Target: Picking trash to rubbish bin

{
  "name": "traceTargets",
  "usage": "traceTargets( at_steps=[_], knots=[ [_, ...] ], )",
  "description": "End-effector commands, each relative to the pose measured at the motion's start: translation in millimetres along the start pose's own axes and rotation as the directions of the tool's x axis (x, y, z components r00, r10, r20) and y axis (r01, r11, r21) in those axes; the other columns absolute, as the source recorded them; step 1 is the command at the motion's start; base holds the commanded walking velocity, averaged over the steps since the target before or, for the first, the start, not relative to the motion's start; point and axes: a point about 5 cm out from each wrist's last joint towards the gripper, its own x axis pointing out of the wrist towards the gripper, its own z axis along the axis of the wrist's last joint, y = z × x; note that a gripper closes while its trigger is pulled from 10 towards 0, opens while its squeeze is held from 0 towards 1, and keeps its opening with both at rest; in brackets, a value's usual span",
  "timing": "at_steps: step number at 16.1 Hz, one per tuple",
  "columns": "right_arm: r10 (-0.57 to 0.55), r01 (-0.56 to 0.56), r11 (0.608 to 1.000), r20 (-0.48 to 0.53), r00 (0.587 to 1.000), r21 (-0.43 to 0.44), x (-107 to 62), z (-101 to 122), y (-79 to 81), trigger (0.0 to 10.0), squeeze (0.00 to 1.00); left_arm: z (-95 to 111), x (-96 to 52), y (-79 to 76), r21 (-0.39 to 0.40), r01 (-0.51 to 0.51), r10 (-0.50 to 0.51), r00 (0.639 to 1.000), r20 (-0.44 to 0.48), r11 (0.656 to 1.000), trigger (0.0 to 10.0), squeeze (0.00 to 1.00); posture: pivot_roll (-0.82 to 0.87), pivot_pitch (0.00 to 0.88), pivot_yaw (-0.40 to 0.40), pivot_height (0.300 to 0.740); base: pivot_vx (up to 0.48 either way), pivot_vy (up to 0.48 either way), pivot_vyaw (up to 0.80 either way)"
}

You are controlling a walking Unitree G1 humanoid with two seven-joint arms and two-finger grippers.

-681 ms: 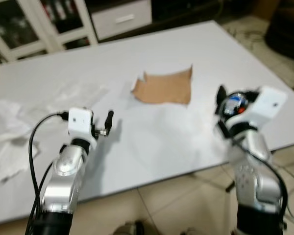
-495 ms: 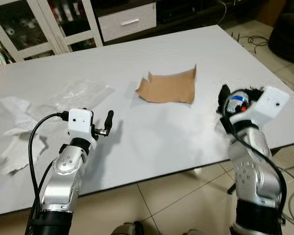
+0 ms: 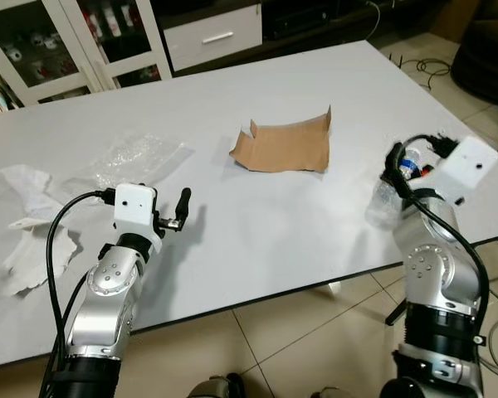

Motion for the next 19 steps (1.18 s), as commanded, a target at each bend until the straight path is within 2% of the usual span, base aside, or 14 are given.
traceTargets(
  at_steps=[1, 6, 10, 14, 16, 19],
  knots=[
    [-0.011, 0.011, 1.000, -0.004, 1.000, 0.004, 2.3, 3, 1.6, 10.0, 0.00, -1, -1.7, 0.0, 0.006, 0.004, -0.004, 1.000, -0.009, 1.000, 10.0, 0.00, -0.07, 0.129, 0.107, 0.740, 0.000, 0.000, 0.00],
    [-0.035, 0.035, 0.999, -0.026, 0.999, 0.023, 6.6, 6, -1.2, 10.0, 0.00, -5, -2.3, -6.3, -0.008, 0.019, -0.019, 1.000, -0.022, 1.000, 10.0, 0.00, -0.08, 0.132, 0.104, 0.740, 0.000, 0.000, 0.00],
    [-0.048, 0.056, 0.991, -0.068, 0.997, 0.121, 8.6, 8, -3.0, 10.0, 0.00, -7, -2.9, -8.6, -0.008, 0.032, -0.032, 0.999, -0.031, 0.999, 10.0, 0.00, -0.09, 0.141, 0.107, 0.740, 0.000, 0.000, 0.00],
    [-0.077, 0.090, 0.990, -0.119, 0.990, 0.107, 8.7, 3, -11.0, 10.0, 0.00, -9, -4.3, -9.4, -0.007, 0.039, -0.039, 0.998, -0.040, 0.999, 10.0, 0.00, -0.09, 0.151, 0.110, 0.740, 0.000, 0.000, 0.00],
    [-0.059, 0.075, 0.994, -0.184, 0.981, 0.081, 16.0, 1, -10.8, 10.0, 0.00, -11, -5.4, -13.7, -0.012, 0.047, -0.048, 0.998, -0.046, 0.999, 10.0, 0.00, -0.10, 0.156, 0.100, 0.740, 0.000, 0.000, 0.00],
    [-0.049, 0.061, 0.997, -0.215, 0.975, 0.046, 25.7, 4, -7.6, 10.0, 0.00, -14, -7.3, -16.8, -0.022, 0.047, -0.049, 0.997, -0.054, 0.999, 10.0, 0.00, -0.11, 0.162, 0.085, 0.740, 0.000, 0.000, 0.00]
  ],
)
